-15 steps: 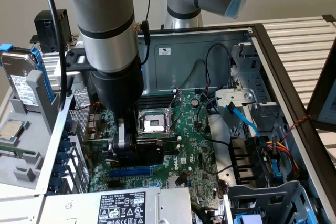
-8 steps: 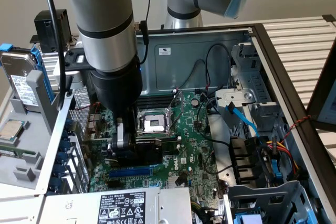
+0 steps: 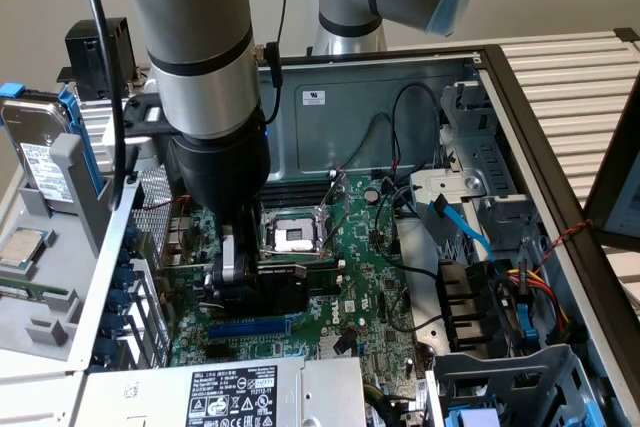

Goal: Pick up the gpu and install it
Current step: 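Insert the gpu into the slot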

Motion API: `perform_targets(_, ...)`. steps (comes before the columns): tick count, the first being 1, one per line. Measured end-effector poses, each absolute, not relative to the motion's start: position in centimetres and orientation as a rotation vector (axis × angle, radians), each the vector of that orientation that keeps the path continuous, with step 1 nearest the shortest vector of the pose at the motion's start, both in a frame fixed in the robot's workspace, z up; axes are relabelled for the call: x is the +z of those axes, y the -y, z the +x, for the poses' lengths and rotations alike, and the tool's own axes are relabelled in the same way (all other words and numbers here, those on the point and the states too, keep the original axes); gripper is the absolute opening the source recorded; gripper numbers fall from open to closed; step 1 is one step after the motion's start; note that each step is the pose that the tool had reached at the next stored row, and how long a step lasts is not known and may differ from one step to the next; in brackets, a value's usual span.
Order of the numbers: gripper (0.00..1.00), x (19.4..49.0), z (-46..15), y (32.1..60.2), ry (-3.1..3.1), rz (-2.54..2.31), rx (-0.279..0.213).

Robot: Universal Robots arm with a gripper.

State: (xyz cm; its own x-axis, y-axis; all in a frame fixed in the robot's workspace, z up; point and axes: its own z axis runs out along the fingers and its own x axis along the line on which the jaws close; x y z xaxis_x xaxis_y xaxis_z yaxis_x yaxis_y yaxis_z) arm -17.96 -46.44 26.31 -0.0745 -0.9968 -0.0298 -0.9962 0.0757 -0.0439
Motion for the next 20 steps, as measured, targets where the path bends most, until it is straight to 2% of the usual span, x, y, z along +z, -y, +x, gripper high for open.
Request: perform_targets(20,0.27,26.12,-18.12,46.25,-2.267,-2.103,-0.022)
